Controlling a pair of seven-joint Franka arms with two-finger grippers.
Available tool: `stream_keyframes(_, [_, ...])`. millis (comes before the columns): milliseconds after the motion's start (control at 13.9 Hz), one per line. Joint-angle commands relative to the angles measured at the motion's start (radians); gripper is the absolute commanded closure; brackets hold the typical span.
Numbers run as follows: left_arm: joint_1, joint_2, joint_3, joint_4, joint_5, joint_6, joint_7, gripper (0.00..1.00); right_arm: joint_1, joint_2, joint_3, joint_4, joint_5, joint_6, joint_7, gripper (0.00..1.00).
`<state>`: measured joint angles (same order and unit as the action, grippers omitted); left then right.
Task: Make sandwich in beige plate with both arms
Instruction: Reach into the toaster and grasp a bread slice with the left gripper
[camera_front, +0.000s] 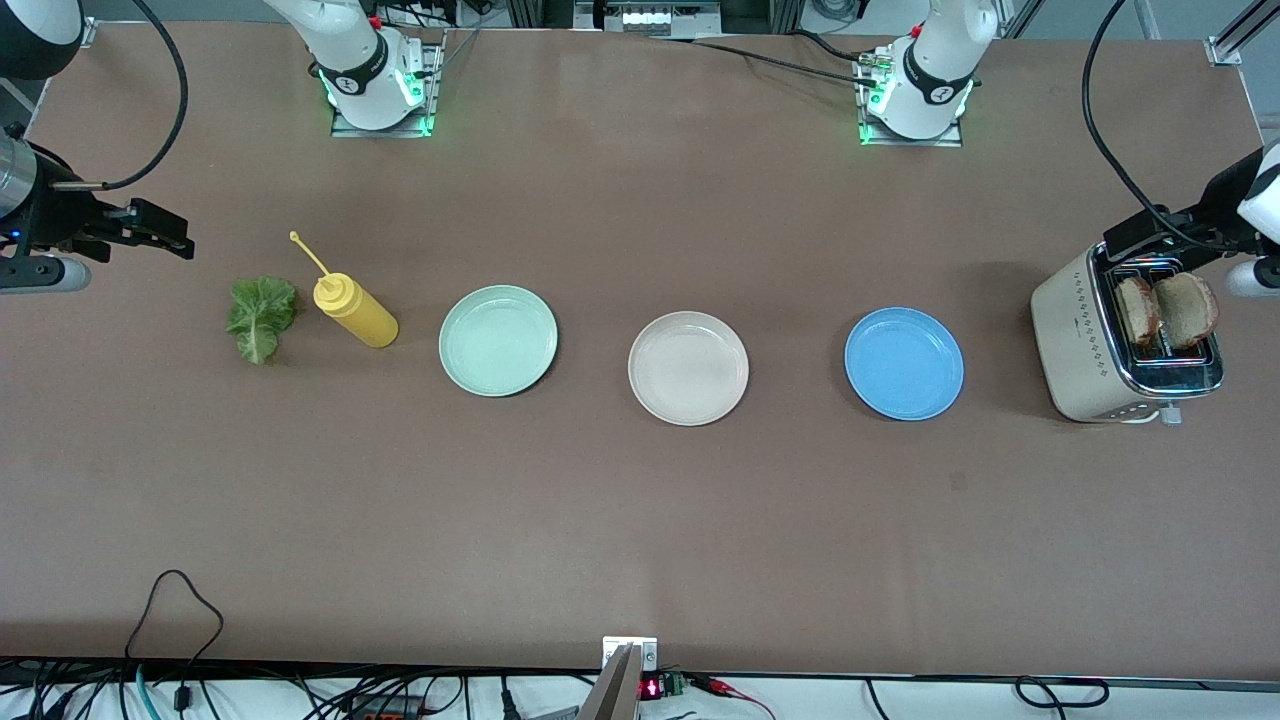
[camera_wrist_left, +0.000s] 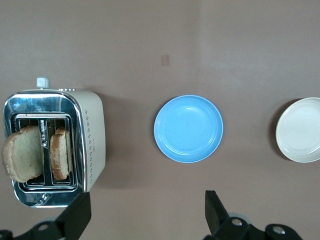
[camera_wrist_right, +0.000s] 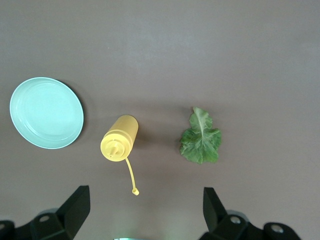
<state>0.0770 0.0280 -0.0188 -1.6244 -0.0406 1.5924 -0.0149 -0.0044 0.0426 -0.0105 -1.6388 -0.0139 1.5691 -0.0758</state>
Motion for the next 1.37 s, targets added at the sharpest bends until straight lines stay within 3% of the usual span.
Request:
stream_keyframes(0, [0.053, 0.07, 0.0, -0.003, 0.021, 0.041, 0.012, 0.0, -0.023, -0.015, 0.023, -0.01, -0.001, -0.006, -0.012, 0.0])
stream_keyframes(216, [0.093, 0.17, 0.0, 0.001, 0.085, 0.101, 0.016, 0.0, -0.023, -0.013, 0.023, -0.01, -0.001, -0.008, -0.012, 0.0])
stream_keyframes(576, [0.209, 0.285, 0.0, -0.003, 0.094, 0.135, 0.2, 0.0, -0.022, -0.012, 0.023, -0.007, -0.001, -0.009, -0.012, 0.0])
stream_keyframes(1224, [0.265, 0.325, 0.0, -0.11, 0.094, 0.113, 0.205, 0.0, -0.02, 0.111, 0.026, 0.02, 0.0, -0.012, -0.015, 0.0])
stream_keyframes(1296, [0.265, 0.328, 0.0, -0.112, 0.094, 0.113, 0.205, 0.06, -0.02, 0.112, 0.024, 0.019, 0.002, -0.014, -0.016, 0.0])
